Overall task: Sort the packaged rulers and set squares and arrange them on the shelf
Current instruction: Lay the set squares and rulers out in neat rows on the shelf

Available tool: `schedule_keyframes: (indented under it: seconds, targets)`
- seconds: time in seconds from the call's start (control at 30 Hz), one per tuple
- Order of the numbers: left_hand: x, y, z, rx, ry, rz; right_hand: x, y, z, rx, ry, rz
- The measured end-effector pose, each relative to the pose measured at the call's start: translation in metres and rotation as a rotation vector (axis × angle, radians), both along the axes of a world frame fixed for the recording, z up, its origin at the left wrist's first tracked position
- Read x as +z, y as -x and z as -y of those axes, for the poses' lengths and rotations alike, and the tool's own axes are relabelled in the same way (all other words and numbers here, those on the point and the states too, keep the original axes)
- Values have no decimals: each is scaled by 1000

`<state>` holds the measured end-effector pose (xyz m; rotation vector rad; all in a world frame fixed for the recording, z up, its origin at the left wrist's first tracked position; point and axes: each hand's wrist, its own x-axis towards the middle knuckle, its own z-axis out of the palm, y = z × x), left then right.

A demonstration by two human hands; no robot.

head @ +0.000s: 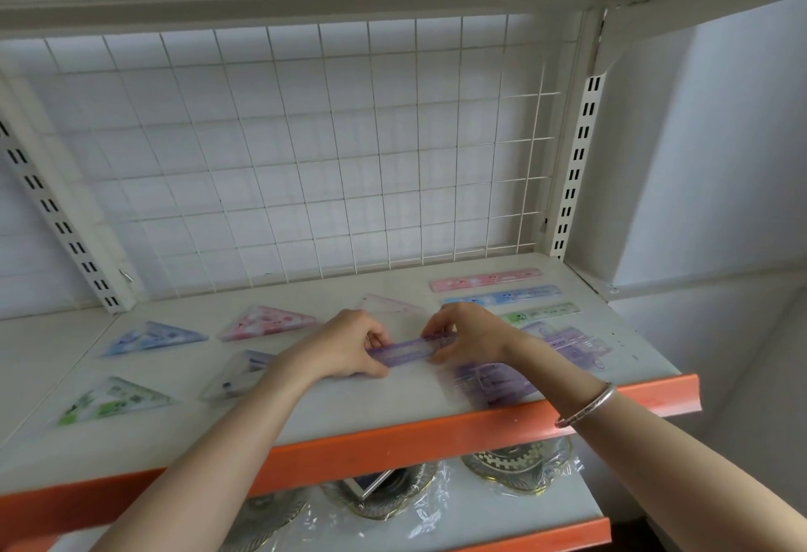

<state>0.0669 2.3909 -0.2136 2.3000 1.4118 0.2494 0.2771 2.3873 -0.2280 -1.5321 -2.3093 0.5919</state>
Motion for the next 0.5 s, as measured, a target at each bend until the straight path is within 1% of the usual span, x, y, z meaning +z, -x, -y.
schedule_keyframes:
  seconds: [0.2,0.3,0.4,0.5]
  targets:
    - [-3,-12,-8,-1,22,34,0,-11,2,-52,24,-53]
    - [-5,-16,-13,-9,30,44,0,-19,3,-75,23,-121]
    - [-6,-18,-16,-10,28,49,4,-33,0,-129,-9,-205]
    - [-6,-19,-21,-1,5,66,9,-50,-1,-171,-29,-217]
